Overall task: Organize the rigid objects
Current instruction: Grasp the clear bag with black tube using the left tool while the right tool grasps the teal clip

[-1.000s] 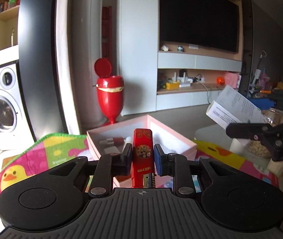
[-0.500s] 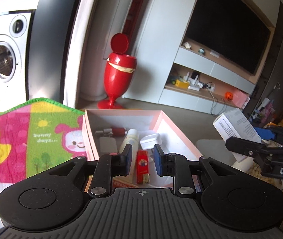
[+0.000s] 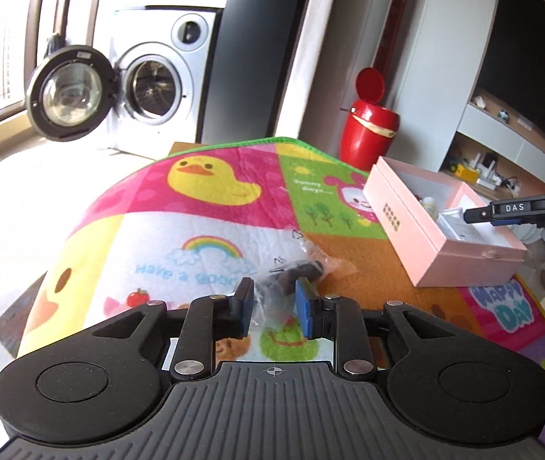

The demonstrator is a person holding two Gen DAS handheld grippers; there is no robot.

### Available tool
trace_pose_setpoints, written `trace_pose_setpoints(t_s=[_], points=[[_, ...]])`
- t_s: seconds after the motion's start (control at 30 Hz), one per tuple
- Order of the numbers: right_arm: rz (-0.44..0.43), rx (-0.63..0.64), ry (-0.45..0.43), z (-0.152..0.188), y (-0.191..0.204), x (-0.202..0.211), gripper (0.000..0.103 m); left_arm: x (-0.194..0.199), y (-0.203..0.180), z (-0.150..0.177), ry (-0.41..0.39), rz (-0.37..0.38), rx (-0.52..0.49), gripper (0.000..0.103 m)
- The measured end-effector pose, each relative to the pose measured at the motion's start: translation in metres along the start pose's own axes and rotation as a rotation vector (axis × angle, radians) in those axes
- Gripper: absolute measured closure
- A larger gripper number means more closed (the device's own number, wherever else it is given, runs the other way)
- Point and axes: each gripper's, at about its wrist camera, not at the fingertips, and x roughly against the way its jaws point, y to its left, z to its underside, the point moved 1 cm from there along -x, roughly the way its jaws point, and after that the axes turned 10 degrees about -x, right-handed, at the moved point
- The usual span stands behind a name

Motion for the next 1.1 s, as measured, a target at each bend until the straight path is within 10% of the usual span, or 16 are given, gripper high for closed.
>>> trace_pose_setpoints(t_s=[0.33, 0.8, 0.93, 1.1], points=[[-0.167, 0.132, -0.042, 0.054, 0.055, 0.061, 0.024, 0.002, 0.034, 0.019, -0.016, -0.034, 0.074, 0.077], [-0.43, 0.225, 0.102, 0.12, 0.17, 0.038, 0.024, 0.003, 0.023, 0.014, -0.057, 0.007, 0.052, 0.076], [-0.415, 0.313, 0.119, 0.134, 0.182, 0.035, 0.058, -0.013, 0.006, -0.002, -0.057, 0.01, -0.067, 0.076], [-0.353, 0.383, 0.083, 0.142, 0.159, 0.049, 0.068, -0.045, -0.016, -0.01, 0.016, 0.044, -0.196, 0.076]])
